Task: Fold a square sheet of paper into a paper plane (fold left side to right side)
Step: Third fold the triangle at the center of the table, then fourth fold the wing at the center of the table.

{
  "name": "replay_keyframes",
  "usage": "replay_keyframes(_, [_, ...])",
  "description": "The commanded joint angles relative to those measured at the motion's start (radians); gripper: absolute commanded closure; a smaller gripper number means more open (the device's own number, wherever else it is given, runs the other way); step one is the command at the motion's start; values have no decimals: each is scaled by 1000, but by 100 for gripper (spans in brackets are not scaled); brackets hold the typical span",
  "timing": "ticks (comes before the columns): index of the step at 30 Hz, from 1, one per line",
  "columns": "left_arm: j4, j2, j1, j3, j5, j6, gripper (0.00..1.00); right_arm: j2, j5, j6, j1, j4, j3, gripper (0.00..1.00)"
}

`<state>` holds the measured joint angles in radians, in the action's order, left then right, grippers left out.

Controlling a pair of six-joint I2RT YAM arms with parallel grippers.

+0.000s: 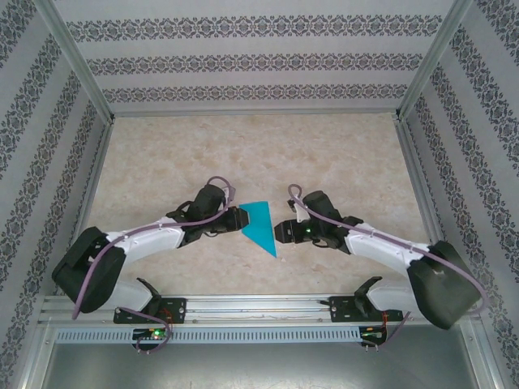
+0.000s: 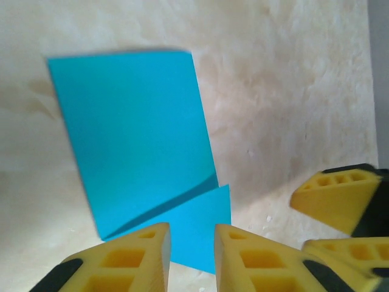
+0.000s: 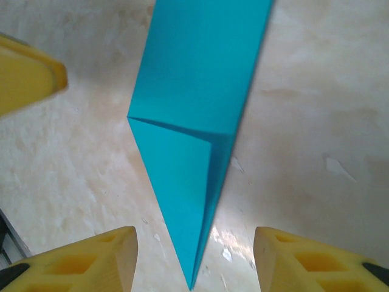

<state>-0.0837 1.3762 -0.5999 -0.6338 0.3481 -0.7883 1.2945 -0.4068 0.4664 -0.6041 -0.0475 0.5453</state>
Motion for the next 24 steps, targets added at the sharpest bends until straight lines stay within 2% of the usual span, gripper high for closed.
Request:
replay_keyframes(1, [82, -63, 35, 40, -27, 44, 74, 91, -82, -94, 7, 50, 57, 47])
replay_keyframes(7, [95, -132, 82, 102, -29, 46, 67, 228, -142, -89, 0, 123, 101, 48])
replay_keyframes(11, [52, -138, 116, 131, 23, 37, 61, 276, -159, -82, -12, 142, 116, 56])
replay_keyframes(14, [40, -124, 131, 132, 48, 39, 60, 281, -162, -70, -15, 168, 108, 66])
replay_keyframes(19, [-21, -86, 162, 130, 111, 17, 59, 242, -133, -68, -12, 169, 89, 98])
replay_keyframes(24, [-85, -29, 194, 99, 198, 4, 59, 157, -115, -53, 0, 205, 36, 100])
